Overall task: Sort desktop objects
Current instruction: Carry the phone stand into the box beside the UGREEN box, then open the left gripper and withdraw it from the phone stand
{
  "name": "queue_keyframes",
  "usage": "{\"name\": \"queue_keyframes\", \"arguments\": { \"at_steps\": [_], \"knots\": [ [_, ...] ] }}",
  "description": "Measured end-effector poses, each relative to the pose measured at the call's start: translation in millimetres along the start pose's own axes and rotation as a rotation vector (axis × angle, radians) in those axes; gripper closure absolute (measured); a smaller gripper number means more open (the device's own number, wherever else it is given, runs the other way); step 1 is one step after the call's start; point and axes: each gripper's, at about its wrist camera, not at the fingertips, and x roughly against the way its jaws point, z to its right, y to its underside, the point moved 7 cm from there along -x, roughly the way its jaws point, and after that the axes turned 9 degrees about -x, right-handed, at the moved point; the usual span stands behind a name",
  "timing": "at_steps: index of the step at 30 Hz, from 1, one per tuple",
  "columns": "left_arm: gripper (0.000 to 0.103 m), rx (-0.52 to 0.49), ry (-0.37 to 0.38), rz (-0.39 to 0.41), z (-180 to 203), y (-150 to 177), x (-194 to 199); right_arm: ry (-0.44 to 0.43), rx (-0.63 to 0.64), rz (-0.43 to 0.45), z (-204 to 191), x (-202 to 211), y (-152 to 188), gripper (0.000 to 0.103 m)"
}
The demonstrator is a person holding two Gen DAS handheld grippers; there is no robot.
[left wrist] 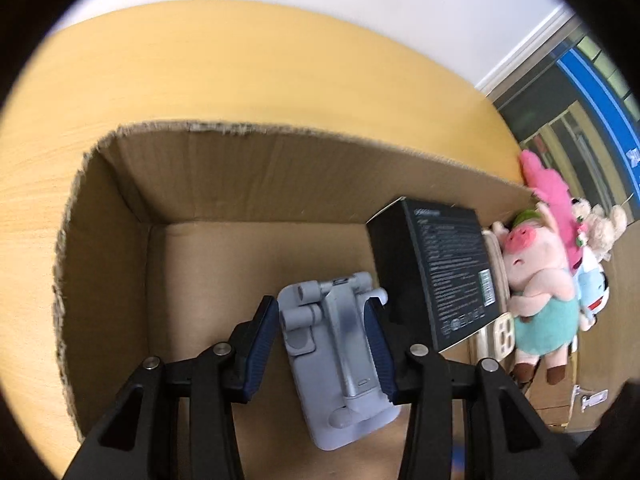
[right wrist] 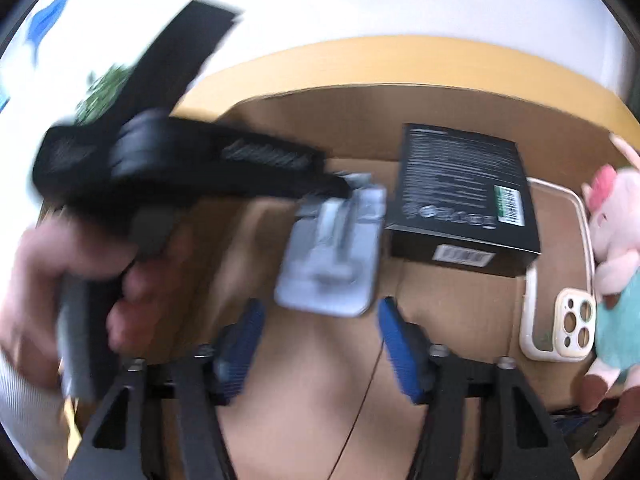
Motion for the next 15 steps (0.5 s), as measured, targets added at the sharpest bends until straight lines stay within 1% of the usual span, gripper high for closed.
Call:
{"name": "queue_keyframes", "arguments": {
  "at_steps": [2,3,5,7,8,15],
  "knots": [
    [0.060,-0.004,0.001,0.011,2,-2,3,-0.036,0.041,-0.076,-12,-15,5,0.080],
    [0.060,-0.002,0.004,0.006,2,-2,3,-0.051,0.043,-0.099,-16,-23,5,0.085],
    [0.060,0.000,-0.006,0.003,0,-3,3,-0.070,0.015,-0.114,-17,-36,0,0.085],
    [0.060,0.014,0.013,0.013,1,-7,6,-0.065,-0.015,-0.114,-12,-46,-6,0.088],
    [0.060,0.021,0.015,0.020,0,-9,7,-0.075,-0.022,-0.096,-11,-47,-10,0.092],
    [0.060,0.033,0.024,0.044,-3,-15,12,-0.145,-0.152,-0.062,-1,-54,-28,0.092]
  ]
}}
